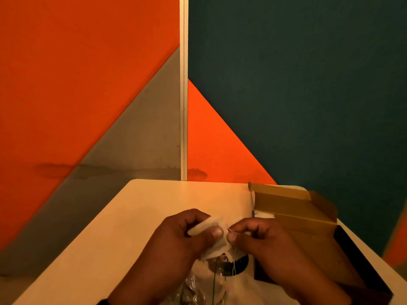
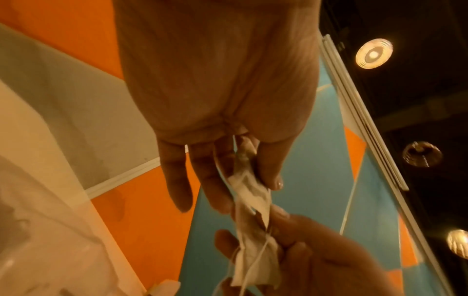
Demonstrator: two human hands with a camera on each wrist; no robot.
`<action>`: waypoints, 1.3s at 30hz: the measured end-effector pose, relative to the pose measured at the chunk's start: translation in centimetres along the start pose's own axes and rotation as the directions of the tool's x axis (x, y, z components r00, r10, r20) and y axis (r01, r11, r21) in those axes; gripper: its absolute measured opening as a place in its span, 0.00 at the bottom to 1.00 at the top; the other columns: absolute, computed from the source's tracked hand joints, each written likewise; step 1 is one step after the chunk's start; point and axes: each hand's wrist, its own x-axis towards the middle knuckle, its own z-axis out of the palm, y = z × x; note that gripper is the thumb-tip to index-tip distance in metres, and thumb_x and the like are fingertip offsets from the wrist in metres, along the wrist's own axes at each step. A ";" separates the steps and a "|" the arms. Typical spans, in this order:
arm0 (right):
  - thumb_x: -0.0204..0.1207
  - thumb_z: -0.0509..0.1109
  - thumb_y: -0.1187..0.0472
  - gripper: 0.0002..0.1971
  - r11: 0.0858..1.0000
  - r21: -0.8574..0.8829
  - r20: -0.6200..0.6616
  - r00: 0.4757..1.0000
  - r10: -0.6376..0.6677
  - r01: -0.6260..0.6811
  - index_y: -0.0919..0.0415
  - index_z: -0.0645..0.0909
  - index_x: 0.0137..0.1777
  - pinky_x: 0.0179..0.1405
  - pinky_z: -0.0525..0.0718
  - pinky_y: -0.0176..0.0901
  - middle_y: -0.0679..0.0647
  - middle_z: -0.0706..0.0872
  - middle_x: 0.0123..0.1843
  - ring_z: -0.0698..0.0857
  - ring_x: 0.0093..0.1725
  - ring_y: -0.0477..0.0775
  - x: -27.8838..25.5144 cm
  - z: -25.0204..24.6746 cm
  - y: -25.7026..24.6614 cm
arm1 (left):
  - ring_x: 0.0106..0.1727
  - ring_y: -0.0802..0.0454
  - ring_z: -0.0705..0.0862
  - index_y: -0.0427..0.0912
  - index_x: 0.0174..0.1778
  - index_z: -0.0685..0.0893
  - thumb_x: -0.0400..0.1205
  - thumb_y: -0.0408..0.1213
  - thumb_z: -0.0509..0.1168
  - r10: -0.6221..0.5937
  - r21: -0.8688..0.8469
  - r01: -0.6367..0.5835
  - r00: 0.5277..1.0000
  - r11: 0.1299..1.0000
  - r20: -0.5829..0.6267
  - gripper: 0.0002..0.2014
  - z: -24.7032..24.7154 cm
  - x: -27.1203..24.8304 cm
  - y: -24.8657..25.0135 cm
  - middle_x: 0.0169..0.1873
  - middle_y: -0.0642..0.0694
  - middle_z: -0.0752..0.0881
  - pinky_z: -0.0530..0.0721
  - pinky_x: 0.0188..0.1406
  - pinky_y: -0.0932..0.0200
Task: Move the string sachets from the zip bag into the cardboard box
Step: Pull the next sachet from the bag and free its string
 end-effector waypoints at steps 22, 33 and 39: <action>0.80 0.74 0.54 0.09 0.955 -0.297 -0.178 0.982 -0.063 0.008 0.41 0.92 0.40 0.39 0.82 0.26 0.33 0.91 0.41 0.89 0.47 0.44 0.8 -4.1 1.9 | 0.38 0.47 0.90 0.47 0.39 0.89 0.77 0.35 0.71 0.043 0.041 -0.040 0.997 0.998 -0.066 0.03 -3.8 -0.3 1.1 0.36 0.40 0.92 0.82 0.55 0.42; 0.81 0.73 0.56 0.10 0.973 -0.165 0.149 0.979 -0.137 0.161 0.39 0.92 0.55 0.57 0.86 0.32 0.31 0.91 0.54 0.89 0.56 0.36 -1.1 -1.3 -1.1 | 0.47 0.71 0.85 0.63 0.42 0.89 0.81 0.47 0.71 0.061 0.546 -0.079 0.997 0.834 0.051 0.04 -1.6 -1.1 2.6 0.41 0.68 0.89 0.78 0.42 0.71; 0.78 0.76 0.55 0.05 0.984 -0.152 0.155 0.985 -0.075 0.099 0.47 0.94 0.45 0.42 0.90 0.36 0.41 0.94 0.44 0.91 0.42 0.40 -1.3 -0.1 -1.3 | 0.47 0.68 0.84 0.62 0.40 0.88 0.80 0.45 0.73 0.097 0.568 -0.126 0.992 0.813 0.082 0.05 -1.2 -1.0 2.2 0.40 0.67 0.87 0.79 0.40 0.73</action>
